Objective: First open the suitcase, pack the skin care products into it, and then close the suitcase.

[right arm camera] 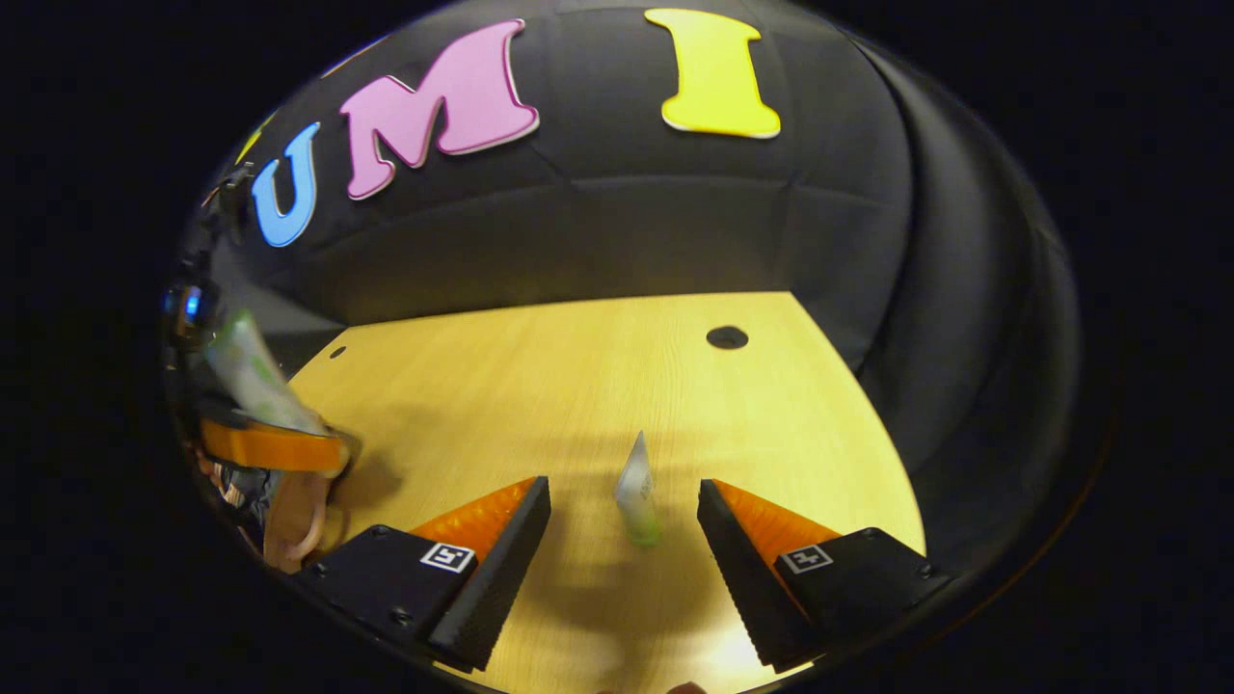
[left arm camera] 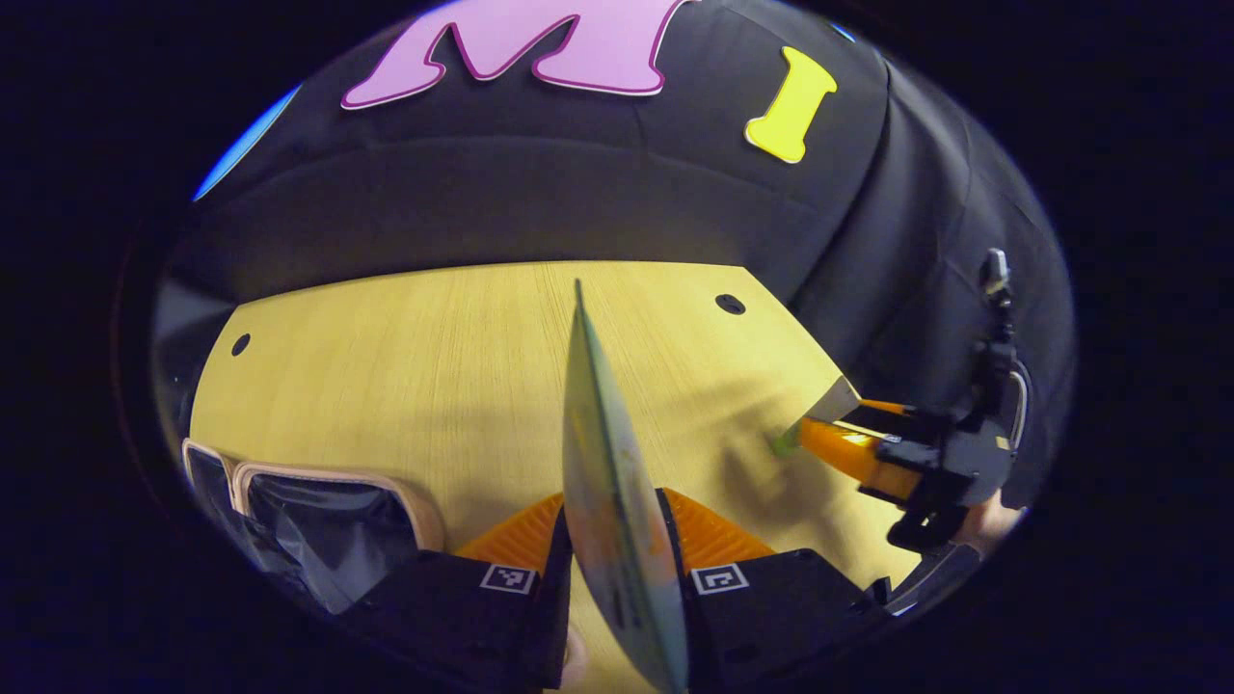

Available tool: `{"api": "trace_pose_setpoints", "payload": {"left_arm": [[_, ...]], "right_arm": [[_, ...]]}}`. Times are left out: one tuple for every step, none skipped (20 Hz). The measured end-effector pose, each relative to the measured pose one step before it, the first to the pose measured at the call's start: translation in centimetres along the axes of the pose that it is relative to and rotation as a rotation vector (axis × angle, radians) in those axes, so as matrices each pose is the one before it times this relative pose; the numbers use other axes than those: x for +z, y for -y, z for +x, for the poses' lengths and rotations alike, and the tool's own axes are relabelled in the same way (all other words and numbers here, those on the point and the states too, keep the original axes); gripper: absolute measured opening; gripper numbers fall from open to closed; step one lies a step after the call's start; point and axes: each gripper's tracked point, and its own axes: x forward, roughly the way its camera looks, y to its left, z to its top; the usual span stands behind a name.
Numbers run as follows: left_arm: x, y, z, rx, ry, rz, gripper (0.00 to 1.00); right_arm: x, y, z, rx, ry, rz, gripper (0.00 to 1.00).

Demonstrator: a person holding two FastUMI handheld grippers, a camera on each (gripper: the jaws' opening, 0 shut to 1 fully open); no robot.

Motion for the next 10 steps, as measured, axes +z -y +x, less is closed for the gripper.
{"api": "trace_pose_setpoints", "payload": {"left_arm": [[-0.277, -0.333, -1.388, -0.00115, -0.00426, -0.01186, 0.44], [-0.364, -0.582, -1.164, 0.01438, -0.00852, -0.00573, 0.44], [-0.687, -0.978, -1.288, 0.01792, -0.01019, -0.00180, 0.41], [-0.653, -1.134, -1.363, 0.02023, -0.00829, -0.00145, 0.44], [-0.739, -1.204, -1.335, 0.01728, -0.01413, 0.00044, 0.44], [-0.710, -1.496, -1.283, 0.02535, -0.01596, -0.00376, 0.44], [-0.747, -1.530, -1.150, 0.01746, -0.02022, -0.00876, 0.41], [-0.846, -1.600, -0.990, 0.01197, -0.02615, -0.01002, 0.44], [-1.093, -1.781, -0.926, 0.01975, -0.03571, -0.00548, 0.47], [-1.351, -2.067, -0.558, 0.02575, -0.04419, 0.00007, 0.44]], "right_arm": [[-0.613, 0.265, 1.206, -0.01234, -0.01890, 0.00650, 0.99], [-0.406, 0.004, 1.125, -0.00150, -0.01215, 0.01093, 0.99], [-0.439, -0.328, 0.898, 0.00759, -0.01633, 0.01203, 0.89], [0.484, 0.260, 0.578, -0.00525, -0.00430, 0.01439, 0.60], [-0.046, -0.233, -0.264, -0.00394, 0.01079, 0.00793, 0.31], [0.508, -0.668, -0.572, 0.02070, 0.01304, -0.00002, 0.29], [0.651, -0.963, -1.032, 0.02014, 0.01739, 0.00829, 0.29], [0.644, -1.617, -0.959, 0.03394, 0.01573, 0.00713, 0.29], [0.410, -1.990, -1.166, 0.03598, 0.00906, 0.00100, 0.28], [0.278, -1.932, -0.749, 0.02937, -0.00297, 0.00244, 0.28]]}}
